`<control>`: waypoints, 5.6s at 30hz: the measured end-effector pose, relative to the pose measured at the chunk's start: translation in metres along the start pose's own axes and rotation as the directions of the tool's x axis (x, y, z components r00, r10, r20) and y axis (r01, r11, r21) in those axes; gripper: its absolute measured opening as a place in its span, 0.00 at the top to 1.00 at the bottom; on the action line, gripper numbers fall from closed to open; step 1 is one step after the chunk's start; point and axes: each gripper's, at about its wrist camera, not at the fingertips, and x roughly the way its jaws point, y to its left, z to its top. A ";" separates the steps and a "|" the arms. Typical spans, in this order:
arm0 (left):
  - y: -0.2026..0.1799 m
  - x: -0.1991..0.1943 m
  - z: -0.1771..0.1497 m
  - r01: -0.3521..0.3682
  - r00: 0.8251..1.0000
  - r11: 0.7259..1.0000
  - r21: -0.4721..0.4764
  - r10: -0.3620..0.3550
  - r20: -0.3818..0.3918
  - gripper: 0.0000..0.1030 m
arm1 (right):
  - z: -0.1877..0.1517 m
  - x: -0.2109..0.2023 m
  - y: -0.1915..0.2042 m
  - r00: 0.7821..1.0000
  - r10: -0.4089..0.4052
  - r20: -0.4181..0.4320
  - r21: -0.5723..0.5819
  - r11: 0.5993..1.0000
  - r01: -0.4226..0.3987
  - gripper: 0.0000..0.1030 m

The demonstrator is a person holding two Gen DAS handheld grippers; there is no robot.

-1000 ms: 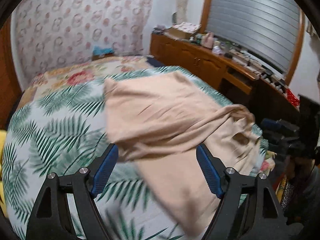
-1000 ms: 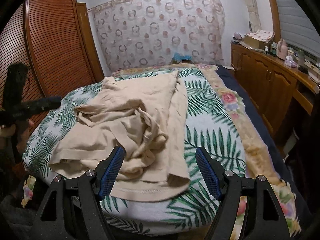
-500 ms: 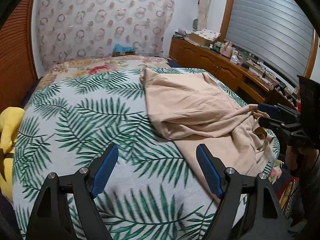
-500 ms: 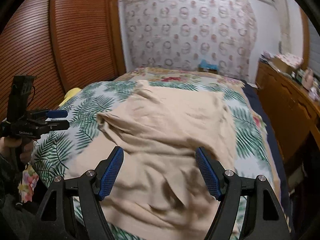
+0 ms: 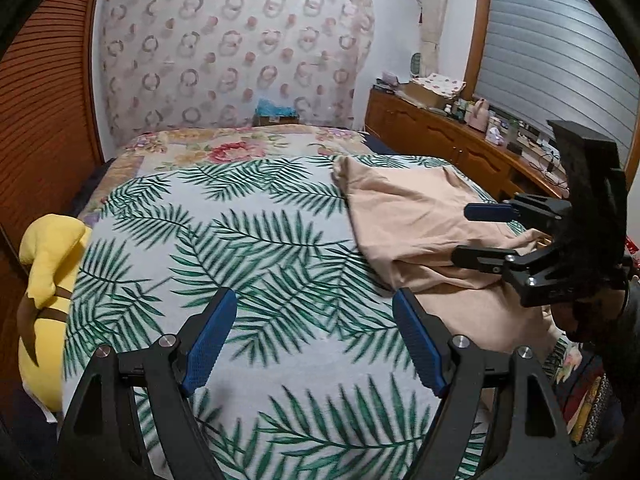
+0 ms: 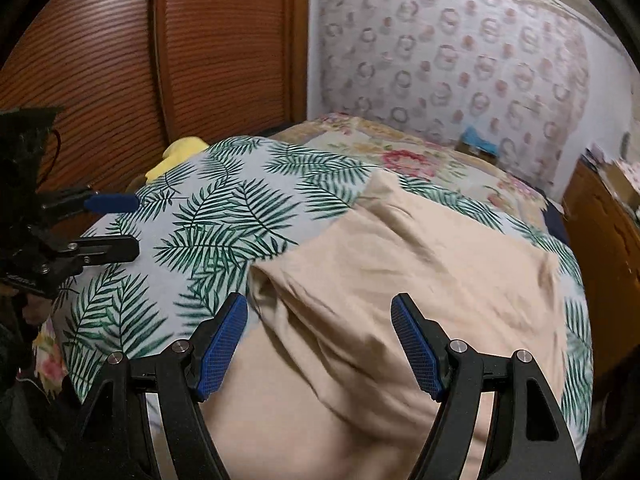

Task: Fold small clothes

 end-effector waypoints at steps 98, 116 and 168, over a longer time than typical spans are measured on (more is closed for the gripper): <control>-0.119 0.025 -0.045 0.179 0.973 0.974 0.138 -0.155 -0.169 0.22 | -0.123 -0.142 -0.081 0.960 -0.277 -0.037 0.310 0.910 0.275 0.99; -0.124 0.028 -0.052 0.187 0.969 0.973 0.139 -0.159 -0.188 0.22 | -0.147 -0.161 -0.080 0.952 -0.274 -0.139 0.352 0.885 0.306 0.99; -0.145 0.011 -0.075 0.281 0.949 0.952 0.120 -0.258 -0.180 0.97 | -0.157 -0.136 -0.072 0.979 -0.194 -0.066 0.363 0.909 0.204 0.93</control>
